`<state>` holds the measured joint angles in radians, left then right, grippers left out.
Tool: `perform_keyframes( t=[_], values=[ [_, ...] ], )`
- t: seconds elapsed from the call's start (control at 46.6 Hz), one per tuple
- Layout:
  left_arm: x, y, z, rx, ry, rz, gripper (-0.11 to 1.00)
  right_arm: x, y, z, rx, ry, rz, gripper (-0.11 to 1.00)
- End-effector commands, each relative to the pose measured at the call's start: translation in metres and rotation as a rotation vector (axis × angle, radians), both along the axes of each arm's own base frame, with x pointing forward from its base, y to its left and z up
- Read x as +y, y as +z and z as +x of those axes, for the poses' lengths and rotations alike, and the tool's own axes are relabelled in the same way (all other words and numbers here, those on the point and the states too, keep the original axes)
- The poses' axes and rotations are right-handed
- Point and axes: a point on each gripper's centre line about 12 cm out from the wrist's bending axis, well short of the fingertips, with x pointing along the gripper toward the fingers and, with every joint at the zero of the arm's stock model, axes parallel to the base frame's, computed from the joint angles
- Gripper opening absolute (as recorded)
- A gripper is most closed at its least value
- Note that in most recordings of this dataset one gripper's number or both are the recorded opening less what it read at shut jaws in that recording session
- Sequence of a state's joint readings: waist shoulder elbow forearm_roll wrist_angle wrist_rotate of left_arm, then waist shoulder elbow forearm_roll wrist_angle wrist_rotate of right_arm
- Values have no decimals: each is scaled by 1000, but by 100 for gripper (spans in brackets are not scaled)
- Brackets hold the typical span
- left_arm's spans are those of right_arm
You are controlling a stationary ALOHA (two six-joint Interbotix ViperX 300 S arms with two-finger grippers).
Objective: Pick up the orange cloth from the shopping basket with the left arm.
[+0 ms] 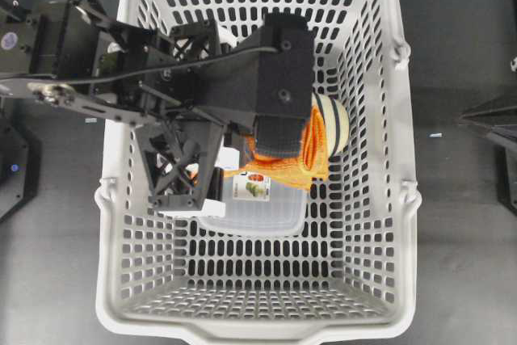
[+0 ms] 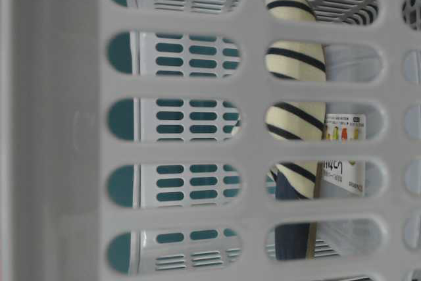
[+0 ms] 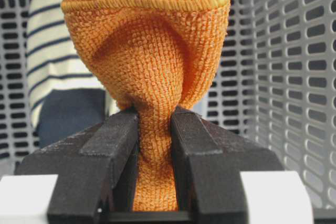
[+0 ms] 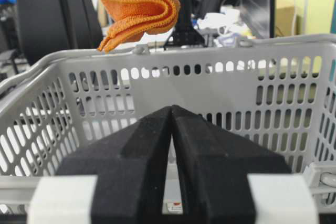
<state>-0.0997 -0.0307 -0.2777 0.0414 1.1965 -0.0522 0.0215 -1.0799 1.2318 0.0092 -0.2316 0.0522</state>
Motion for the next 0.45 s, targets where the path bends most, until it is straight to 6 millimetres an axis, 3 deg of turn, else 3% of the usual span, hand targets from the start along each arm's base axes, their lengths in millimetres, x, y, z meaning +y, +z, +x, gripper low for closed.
perform_keyframes(
  t=[0.0, 0.429],
  values=[
    [0, 8, -3, -26, 0, -1, 16, 0, 3, 1, -6, 3, 5, -1],
    [0, 8, -4, -23, 1, 0, 16, 0, -2, 1, 30, 5, 45, -1]
  ],
)
